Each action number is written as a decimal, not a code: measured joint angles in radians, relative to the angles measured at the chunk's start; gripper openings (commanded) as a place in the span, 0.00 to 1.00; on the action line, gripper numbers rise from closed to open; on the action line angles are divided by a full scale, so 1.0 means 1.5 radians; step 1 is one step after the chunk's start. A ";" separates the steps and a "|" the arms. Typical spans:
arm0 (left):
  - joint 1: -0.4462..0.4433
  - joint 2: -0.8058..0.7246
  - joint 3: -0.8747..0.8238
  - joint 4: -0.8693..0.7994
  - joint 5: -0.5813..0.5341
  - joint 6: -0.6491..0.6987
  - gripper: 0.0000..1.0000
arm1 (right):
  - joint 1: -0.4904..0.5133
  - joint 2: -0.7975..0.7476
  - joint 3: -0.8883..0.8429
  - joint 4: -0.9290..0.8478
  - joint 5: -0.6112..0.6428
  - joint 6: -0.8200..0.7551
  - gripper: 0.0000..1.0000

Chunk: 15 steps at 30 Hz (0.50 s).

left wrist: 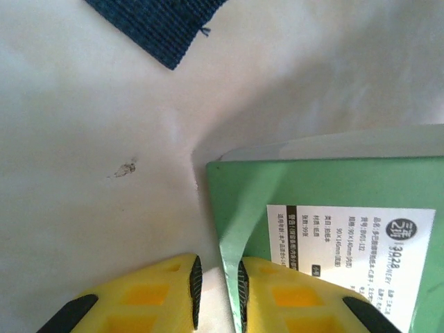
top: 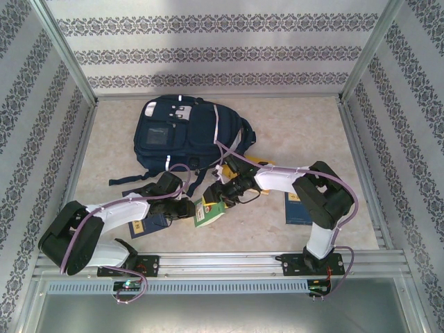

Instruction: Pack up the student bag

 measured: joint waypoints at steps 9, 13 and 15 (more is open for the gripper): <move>0.000 0.001 0.002 0.001 0.001 0.000 0.25 | -0.037 -0.032 -0.087 0.088 -0.005 0.045 0.79; 0.000 0.005 0.002 0.003 0.002 -0.001 0.25 | -0.038 -0.042 -0.110 0.128 -0.008 0.069 0.72; 0.000 0.005 0.002 0.004 0.003 -0.001 0.25 | -0.038 -0.048 -0.117 0.137 -0.008 0.078 0.65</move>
